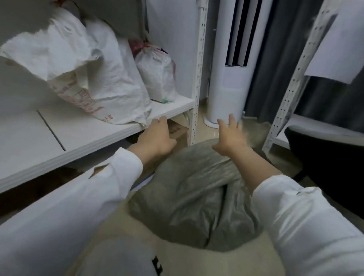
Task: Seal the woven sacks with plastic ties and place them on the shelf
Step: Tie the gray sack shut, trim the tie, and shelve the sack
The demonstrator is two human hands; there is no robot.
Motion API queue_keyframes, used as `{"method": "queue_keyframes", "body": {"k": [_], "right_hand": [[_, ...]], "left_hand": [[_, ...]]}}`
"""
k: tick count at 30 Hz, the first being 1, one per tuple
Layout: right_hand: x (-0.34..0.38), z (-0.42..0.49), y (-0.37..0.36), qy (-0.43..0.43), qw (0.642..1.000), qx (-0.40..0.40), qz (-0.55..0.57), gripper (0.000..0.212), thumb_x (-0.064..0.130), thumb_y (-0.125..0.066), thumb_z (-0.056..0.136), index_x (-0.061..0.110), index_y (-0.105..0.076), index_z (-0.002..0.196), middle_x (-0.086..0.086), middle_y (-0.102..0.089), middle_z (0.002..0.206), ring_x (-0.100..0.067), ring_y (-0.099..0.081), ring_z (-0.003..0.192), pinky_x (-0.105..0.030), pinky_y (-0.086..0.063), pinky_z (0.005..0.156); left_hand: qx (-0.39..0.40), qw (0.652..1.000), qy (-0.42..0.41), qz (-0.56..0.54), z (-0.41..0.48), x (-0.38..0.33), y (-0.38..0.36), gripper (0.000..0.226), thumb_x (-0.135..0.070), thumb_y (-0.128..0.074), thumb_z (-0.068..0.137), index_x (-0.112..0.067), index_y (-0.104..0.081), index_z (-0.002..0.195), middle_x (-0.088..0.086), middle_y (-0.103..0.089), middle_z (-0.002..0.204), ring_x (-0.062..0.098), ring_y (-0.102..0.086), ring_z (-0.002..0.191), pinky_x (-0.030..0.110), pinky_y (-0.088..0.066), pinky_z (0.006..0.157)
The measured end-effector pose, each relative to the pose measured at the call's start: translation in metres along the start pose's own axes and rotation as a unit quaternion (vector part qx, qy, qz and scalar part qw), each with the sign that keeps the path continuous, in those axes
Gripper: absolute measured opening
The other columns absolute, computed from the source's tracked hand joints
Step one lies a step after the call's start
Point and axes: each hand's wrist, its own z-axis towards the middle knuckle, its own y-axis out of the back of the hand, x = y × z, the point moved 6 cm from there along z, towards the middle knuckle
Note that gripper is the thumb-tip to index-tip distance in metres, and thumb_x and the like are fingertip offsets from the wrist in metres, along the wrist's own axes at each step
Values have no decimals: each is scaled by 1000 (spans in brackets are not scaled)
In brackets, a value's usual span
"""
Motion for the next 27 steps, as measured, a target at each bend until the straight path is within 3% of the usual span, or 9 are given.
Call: {"method": "queue_keyframes", "body": {"k": [3,6,10,12,15,19,22,24,27], "right_hand": [[-46,-14,-45,-52,992,105,52,105,49,-77,73,29,-11,152,-8,-3,160,-42,-17,143,-57,-32,109],[-68,-27,-93,-84,973,185,106,113,53,-77,71,30,-3,154,-14,3,160,-39,-10,146,-51,-25,115],[-75,-41,-133,-142,946,201,212,93,46,-68,85,15,-14,154,-14,-16,159,-31,-15,147,-38,-19,117],[-72,-38,-157,-196,890,217,349,90,47,-70,82,8,-25,151,-10,-33,154,-29,-31,141,-37,-30,114],[-71,-29,-186,-289,793,154,514,93,56,-79,64,10,-47,137,-4,-52,137,-28,-51,124,-38,-42,102],[-63,-30,-199,-336,680,133,638,52,40,-72,81,15,-53,122,-2,-53,114,-22,-52,107,-35,-40,85],[-59,-26,-224,-354,620,129,689,63,46,-76,71,13,-56,122,3,-57,121,-22,-55,110,-35,-45,88],[-54,-24,-235,-351,594,118,714,67,44,-76,67,10,-61,122,-3,-64,119,-24,-62,104,-39,-50,93],[-28,-18,-219,-323,580,81,744,26,21,-66,84,8,-66,106,-9,-69,107,-24,-66,90,-36,-53,83]], "left_hand": [[31,999,-24,19,-4,-21,-23,69,-32,-61,88,-9,-27,143,16,-35,144,35,-42,127,45,-44,99],[51,998,-22,31,-5,-24,-41,75,-34,-62,87,-10,-24,146,14,-33,146,35,-41,130,46,-42,102],[65,996,-6,54,-4,-12,-58,72,-34,-61,87,-11,-25,145,13,-35,143,35,-44,126,47,-44,100],[68,996,6,55,-4,-6,-68,71,-34,-61,88,-11,-26,145,13,-36,141,35,-45,125,46,-44,98],[77,996,2,52,-1,-7,-86,67,-32,-62,88,-11,-29,143,13,-40,138,35,-48,120,44,-45,95],[101,994,-17,47,3,-8,-105,68,-29,-61,89,-11,-27,145,12,-38,139,34,-47,122,47,-43,99],[105,993,-27,49,5,2,-107,77,-29,-62,89,-13,-19,151,11,-34,147,32,-42,129,47,-41,104],[103,993,-28,53,5,13,-107,79,-29,-63,89,-15,-17,152,10,-31,150,31,-40,132,46,-40,106],[108,993,-8,52,4,34,-106,78,-30,-63,88,-17,-19,152,9,-31,150,30,-40,133,46,-41,105]]}}
